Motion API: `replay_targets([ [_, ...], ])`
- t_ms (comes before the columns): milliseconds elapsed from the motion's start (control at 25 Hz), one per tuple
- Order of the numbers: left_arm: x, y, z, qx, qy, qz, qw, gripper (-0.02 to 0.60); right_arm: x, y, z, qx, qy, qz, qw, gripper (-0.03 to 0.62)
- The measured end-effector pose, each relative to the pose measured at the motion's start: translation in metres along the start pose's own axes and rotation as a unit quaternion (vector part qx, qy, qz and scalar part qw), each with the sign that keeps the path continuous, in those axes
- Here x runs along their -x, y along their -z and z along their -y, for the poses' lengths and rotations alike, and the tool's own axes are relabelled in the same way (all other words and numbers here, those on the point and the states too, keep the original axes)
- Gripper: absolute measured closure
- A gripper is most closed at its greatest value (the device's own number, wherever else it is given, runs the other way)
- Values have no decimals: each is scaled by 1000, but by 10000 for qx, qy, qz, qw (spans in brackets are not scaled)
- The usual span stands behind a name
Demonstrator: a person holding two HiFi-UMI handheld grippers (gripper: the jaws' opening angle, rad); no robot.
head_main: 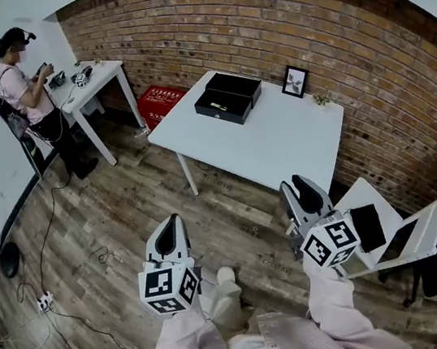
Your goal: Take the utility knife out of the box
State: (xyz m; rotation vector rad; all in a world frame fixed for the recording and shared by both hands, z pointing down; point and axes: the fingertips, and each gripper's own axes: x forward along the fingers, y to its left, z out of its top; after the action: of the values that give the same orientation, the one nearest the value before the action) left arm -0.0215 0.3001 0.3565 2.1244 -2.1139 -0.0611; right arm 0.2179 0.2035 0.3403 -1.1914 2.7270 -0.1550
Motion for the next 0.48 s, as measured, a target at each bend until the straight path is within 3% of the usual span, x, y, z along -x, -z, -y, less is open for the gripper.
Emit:
replay_targets([
  [120, -13, 2, -6, -2, -14, -18, 10000, 589, -13, 4, 8, -43, 64, -7, 10000, 451],
  [480, -83, 7, -33, 44, 50, -190, 9998, 589, -76, 24, 36, -98, 98, -196, 9997, 419],
])
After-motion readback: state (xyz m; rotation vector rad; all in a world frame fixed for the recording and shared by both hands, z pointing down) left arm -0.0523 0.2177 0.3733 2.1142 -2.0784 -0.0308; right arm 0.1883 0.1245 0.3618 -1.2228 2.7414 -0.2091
